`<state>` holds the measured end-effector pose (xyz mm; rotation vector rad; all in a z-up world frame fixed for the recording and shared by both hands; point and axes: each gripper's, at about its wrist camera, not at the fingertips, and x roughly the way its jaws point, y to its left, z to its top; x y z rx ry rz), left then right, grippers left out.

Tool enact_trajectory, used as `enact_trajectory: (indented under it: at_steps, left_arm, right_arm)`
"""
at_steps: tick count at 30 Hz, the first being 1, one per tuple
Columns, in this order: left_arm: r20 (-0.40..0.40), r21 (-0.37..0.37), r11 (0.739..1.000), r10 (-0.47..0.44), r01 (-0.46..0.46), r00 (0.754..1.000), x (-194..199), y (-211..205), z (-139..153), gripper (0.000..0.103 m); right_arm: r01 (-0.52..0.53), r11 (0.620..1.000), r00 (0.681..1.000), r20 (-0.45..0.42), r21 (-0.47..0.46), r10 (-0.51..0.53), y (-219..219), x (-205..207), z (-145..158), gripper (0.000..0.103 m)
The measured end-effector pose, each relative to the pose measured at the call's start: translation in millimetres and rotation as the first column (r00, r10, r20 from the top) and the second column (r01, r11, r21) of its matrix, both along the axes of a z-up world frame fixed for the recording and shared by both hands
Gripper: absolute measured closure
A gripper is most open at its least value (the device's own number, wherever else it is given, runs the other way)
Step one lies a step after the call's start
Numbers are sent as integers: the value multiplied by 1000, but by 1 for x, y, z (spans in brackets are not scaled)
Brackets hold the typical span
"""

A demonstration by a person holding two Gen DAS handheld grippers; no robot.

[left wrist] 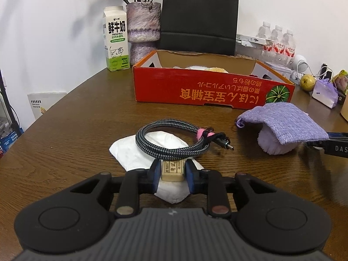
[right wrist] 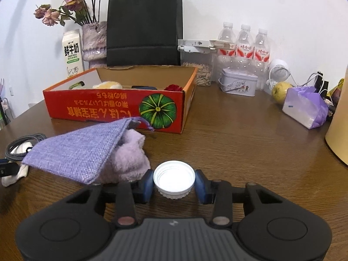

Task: Organize objects
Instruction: 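Lower the left gripper onto the small wooden block and close it, then carry the bottle cap in the right gripper while the left gripper carries the wooden block to the box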

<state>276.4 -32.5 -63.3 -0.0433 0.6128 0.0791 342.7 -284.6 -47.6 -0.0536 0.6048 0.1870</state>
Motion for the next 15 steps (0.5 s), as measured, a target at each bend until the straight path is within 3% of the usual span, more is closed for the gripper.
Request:
enact_trajectory:
  at_steps: [15]
  left_arm:
    - [54, -7, 1000, -13, 13, 998, -14, 4, 4, 82]
  right_arm:
    - [-9, 1000, 996, 84, -15, 10, 10, -48, 8, 64]
